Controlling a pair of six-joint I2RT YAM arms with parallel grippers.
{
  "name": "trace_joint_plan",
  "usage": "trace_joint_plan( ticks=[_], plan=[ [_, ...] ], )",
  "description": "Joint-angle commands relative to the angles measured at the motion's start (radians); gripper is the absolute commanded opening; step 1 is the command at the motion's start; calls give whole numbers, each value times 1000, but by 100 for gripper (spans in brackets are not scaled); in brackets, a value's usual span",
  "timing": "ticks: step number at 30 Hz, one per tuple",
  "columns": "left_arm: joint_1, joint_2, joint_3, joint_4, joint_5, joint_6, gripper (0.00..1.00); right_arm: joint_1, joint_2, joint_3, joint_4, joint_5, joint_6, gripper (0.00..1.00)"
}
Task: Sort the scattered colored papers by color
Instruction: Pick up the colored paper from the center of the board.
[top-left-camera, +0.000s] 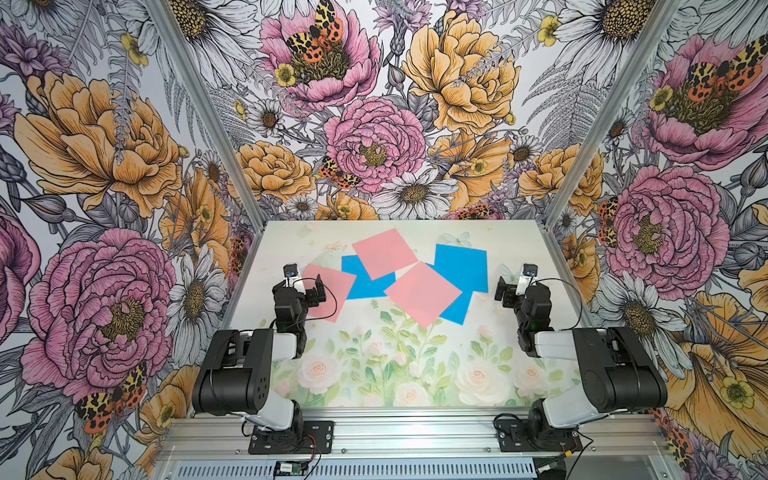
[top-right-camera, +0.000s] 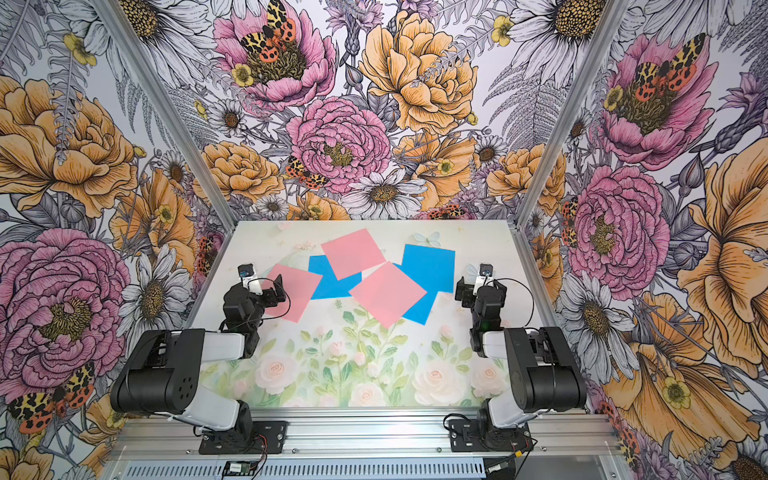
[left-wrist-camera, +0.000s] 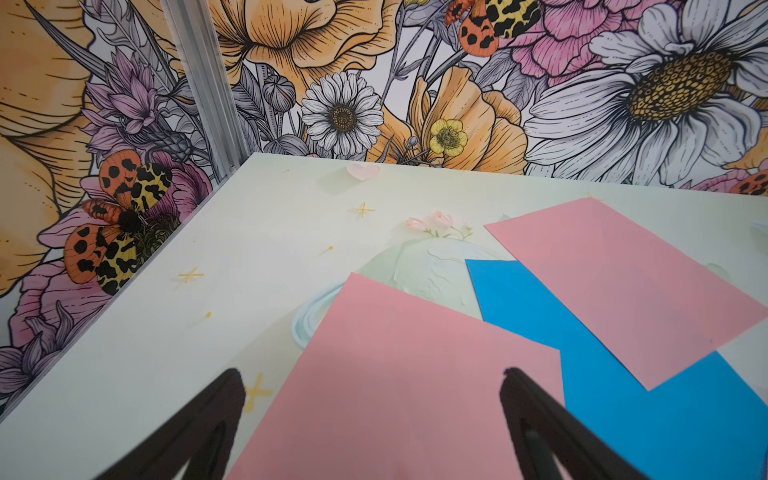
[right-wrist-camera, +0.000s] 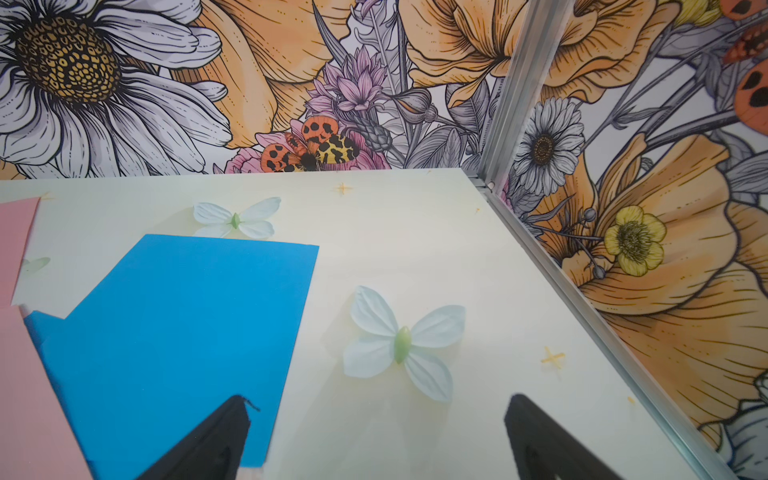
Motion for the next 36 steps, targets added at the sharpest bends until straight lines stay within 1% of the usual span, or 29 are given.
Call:
trace_joint_plan(
  ticks=[1,2,3,4,5,6,7,8,10,12,14,15,17,19,21,24,29,32,36],
  plan=[
    [3,-29,50,-80,11,2,99,-6,-11,33,-37,-1,8,99],
    [3,-68,106,-220,5,1,99,-5,-47,71,-136,12,14,99],
    [4,-102,186,-396,-15,-10,99,-4,-89,130,-251,31,26,99],
    [6,-117,268,-543,-35,-30,99,-5,-111,219,-474,56,44,99],
    [5,-127,365,-714,-33,-45,99,-4,-117,303,-653,80,69,99],
    [1,-128,451,-857,-21,-61,99,-1,-114,384,-768,91,94,99],
    [-9,-126,512,-965,-23,-87,99,2,-104,450,-886,87,105,99],
    [-19,-122,573,-1069,-25,-123,99,11,-95,511,-992,56,107,99],
    [-54,-136,613,-1166,14,-181,99,42,-81,601,-1125,-35,132,99],
    [-100,-171,598,-1197,63,-290,98,91,-67,664,-1207,-134,194,99],
    [-141,-191,570,-1195,128,-443,92,144,-50,702,-1231,-192,260,99],
    [-174,-192,559,-1189,152,-500,90,175,-35,716,-1231,-227,296,99],
    [-259,-184,552,-1187,145,-561,86,226,5,741,-1232,-256,345,95],
    [-334,-161,558,-1184,131,-608,85,265,60,767,-1235,-281,377,91],
    [-391,-120,578,-1185,133,-645,81,296,131,797,-1235,-317,402,82],
    [-455,-65,603,-1184,121,-686,80,322,248,855,-1238,-332,430,71],
    [-527,56,664,-1184,100,-696,78,331,422,969,-1248,-334,426,62],
    [-538,128,712,-1185,105,-714,75,333,500,1044,-1291,-323,420,59],
    [-548,185,755,-1198,105,-730,74,335,548,1084,-1329,-332,421,54]
  ],
)
